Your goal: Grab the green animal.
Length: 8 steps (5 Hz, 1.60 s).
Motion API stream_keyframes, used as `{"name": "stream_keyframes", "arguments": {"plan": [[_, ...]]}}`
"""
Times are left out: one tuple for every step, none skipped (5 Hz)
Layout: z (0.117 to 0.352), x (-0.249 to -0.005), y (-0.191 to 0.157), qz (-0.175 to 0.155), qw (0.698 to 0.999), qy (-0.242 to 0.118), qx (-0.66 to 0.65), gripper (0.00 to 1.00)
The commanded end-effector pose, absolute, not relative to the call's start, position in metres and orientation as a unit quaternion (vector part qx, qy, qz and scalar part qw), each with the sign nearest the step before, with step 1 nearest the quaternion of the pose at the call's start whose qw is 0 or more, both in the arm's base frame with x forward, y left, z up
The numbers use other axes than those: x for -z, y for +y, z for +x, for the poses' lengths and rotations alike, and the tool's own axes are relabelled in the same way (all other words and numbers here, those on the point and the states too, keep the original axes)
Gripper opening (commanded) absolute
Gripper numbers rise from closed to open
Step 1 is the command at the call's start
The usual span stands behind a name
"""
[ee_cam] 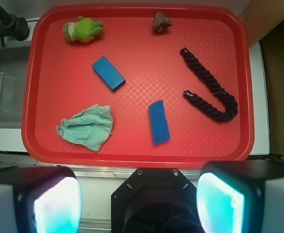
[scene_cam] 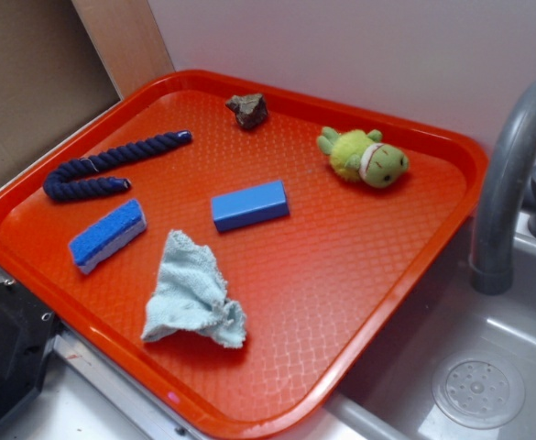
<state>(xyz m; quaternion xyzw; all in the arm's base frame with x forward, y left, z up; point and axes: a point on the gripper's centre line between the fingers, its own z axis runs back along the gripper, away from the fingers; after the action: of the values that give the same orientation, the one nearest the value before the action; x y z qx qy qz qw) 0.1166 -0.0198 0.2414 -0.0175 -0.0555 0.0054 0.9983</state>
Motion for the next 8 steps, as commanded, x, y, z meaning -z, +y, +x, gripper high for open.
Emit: {"name": "stream_keyframes", "arguments": {"plan": [[0.117,-0.241,-0.02,-0.018,0.998,-0.055,-0.005,1.0],[0.162,-0.229,-0.026,0.035,0.989,-0.08,0.121,1.0],[0.195,-0.218,-0.033,0.078,0.962,-0.082,0.248,1.0],[0.222,-0.197,-0.047,0.111,0.92,-0.067,0.371,1.0],[0.246,-0.164,-0.062,0.142,0.869,-0.074,0.468,1.0],[0.271,-0.135,-0.077,0.153,0.853,-0.08,0.493,1.0],[0.294,-0.114,-0.091,0.142,0.843,-0.095,0.509,1.0],[0.316,-0.098,-0.106,0.125,0.842,-0.127,0.509,1.0]]}}
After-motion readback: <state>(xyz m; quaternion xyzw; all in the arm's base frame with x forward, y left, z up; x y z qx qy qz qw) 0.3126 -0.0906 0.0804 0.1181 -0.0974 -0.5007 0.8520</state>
